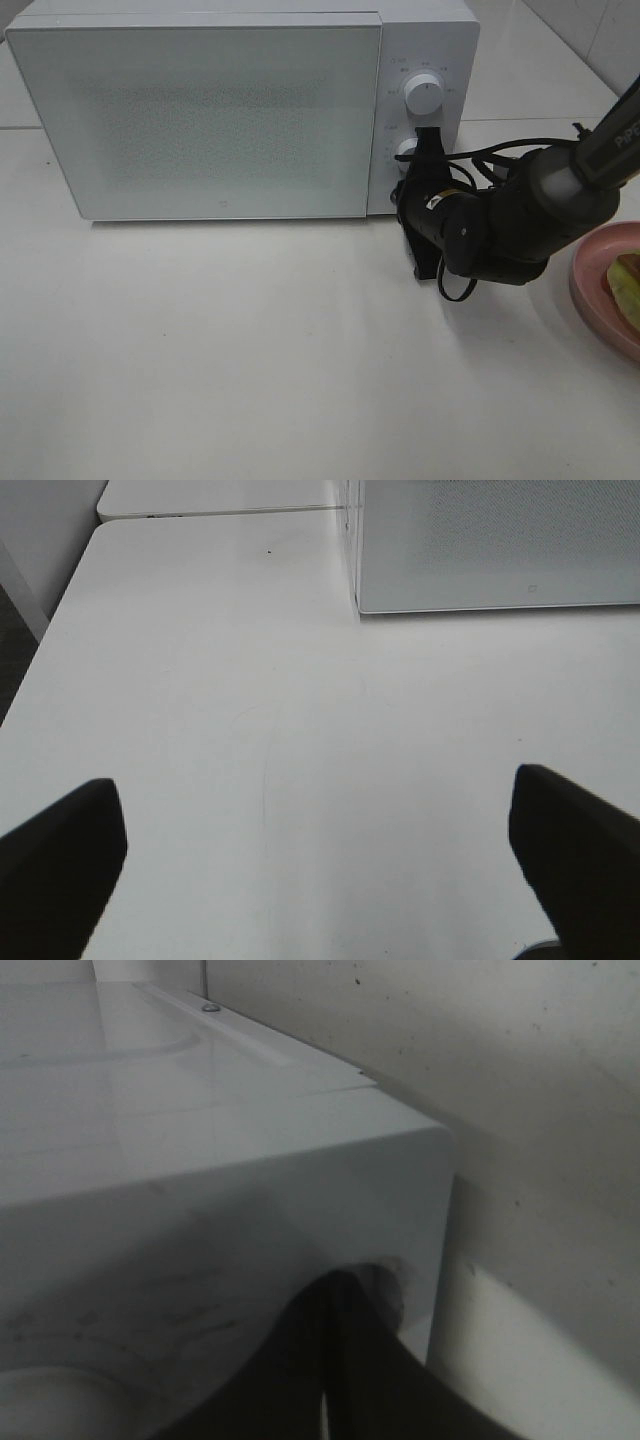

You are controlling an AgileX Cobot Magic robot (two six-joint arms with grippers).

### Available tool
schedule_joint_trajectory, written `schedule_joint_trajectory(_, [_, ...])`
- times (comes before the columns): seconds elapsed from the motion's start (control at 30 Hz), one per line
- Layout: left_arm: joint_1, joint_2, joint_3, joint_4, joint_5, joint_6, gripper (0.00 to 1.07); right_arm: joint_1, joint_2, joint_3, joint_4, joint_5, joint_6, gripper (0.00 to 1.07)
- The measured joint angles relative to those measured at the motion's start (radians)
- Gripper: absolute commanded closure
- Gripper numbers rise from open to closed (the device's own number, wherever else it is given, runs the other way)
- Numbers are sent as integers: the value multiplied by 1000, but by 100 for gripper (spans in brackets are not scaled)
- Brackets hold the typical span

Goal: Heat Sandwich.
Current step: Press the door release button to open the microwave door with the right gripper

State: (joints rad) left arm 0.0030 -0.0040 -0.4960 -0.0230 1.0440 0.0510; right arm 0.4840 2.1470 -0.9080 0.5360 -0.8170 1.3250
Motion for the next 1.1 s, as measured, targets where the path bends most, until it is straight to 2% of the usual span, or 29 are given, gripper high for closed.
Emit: schedule_joint_trajectory(1.1, [0,0,0,0,0,0,7,3,-6,-4,3,39,0,107])
